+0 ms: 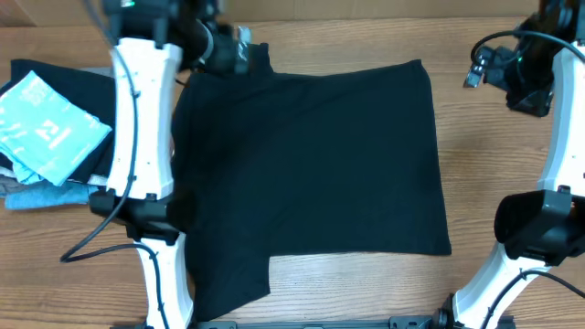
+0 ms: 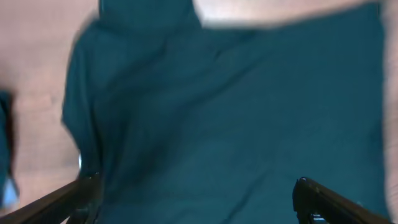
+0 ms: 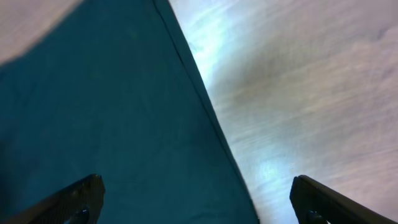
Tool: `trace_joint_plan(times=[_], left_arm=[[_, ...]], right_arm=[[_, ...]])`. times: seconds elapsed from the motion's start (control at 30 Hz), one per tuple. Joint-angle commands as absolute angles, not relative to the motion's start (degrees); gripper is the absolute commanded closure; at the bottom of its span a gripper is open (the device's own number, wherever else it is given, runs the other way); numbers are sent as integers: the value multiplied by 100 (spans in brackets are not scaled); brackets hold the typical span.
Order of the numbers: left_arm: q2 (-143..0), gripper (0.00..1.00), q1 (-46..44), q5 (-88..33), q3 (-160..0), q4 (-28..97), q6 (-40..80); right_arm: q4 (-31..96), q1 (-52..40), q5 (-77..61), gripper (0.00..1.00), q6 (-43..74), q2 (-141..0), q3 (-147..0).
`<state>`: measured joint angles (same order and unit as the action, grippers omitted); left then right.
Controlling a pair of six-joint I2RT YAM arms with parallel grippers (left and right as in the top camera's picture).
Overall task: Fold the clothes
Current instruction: 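Release the shirt and lift both grippers away, then move both grippers down to the shirt's bottom hem corners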
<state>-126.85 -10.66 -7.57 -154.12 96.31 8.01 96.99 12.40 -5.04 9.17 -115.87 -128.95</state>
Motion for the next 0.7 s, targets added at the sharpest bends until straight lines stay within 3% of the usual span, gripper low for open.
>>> trace_joint_plan(times=[0.0, 0.23, 0.53, 0.67], left_arm=[[-11616, 0, -1538, 473, -13968, 9682, 1256], [-10180, 0, -1990, 687, -10744, 9679, 1737], [-8110, 0, -1745, -19, -7848, 8932, 2152], [-7933, 0, -1723, -1251, -6272, 8361, 2150]], right_arm=[[9706, 1251, -451, 0, 1271, -10785, -12213], [8750, 1153, -342, 0, 1400, -10237, -9008], [8191, 1605, -351, 0, 1575, -9161, -7435], [7832, 1605, -346, 0, 1658, -9107, -7102]])
